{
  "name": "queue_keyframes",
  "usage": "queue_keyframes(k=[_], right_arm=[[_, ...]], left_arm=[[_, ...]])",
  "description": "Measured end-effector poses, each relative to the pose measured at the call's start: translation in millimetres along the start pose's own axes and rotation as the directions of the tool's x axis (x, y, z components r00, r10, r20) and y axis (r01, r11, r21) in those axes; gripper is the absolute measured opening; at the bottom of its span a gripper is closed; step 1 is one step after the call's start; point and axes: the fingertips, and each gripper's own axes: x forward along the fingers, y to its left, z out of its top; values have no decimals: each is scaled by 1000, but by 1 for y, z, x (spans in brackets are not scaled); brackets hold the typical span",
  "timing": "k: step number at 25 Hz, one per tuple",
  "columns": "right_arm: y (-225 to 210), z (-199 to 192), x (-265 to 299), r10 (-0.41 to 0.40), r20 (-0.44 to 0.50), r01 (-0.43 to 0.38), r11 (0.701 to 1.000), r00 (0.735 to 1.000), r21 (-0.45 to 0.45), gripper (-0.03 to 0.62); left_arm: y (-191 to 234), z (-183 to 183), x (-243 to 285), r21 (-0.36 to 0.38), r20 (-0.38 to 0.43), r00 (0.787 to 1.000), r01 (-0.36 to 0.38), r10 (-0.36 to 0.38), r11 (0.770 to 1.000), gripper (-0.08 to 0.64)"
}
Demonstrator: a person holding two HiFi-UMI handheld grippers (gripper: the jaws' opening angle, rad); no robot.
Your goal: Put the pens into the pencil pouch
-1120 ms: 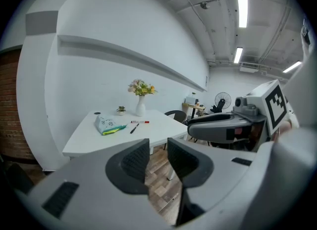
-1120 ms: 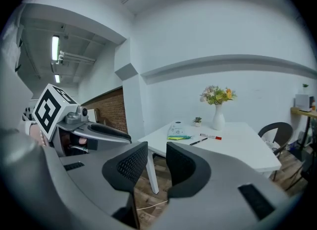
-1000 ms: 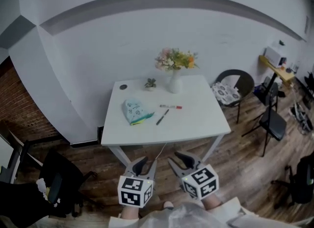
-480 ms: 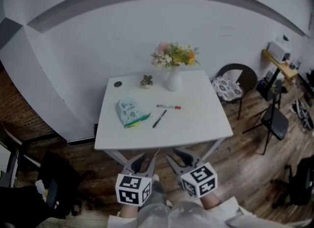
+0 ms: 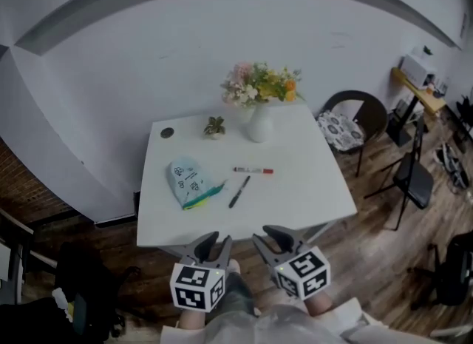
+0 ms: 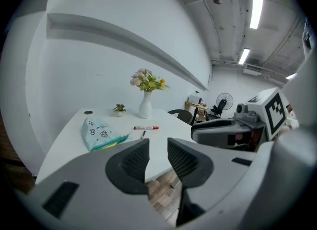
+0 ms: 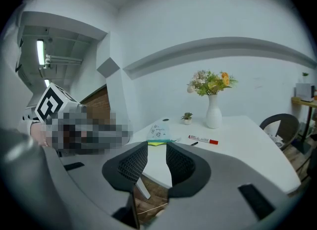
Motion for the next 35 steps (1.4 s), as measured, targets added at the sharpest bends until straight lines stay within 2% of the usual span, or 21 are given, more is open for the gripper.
queue_keyframes(k=[6,11,18,25,32,35], right_arm=[[-9,20,54,12,-48,-12,1000,999,-5,95],[-20,41,100,20,-54,-21,1000,998,-21,95],[-33,58,149,12,-56,-13,1000,998,-18,95],[-43,57,168,-15,-95,15,1000,995,-2,95],[-46,41,177,-1,-139,6,999,990,36,95],[-49,43,177,0,-151,4,1000,989,28,95]], left_arm=[[55,14,28,-12,-18,1000,-3,3,1000,97],[101,27,50,17,-55,998,-14,15,1000,97],[143,45,80,46,-73,997,9,-6,999,95],[164,42,99,90,-119,992,40,-30,995,96],[170,35,105,85,-152,988,45,-32,995,97],[170,29,107,111,-179,983,51,-31,992,95]])
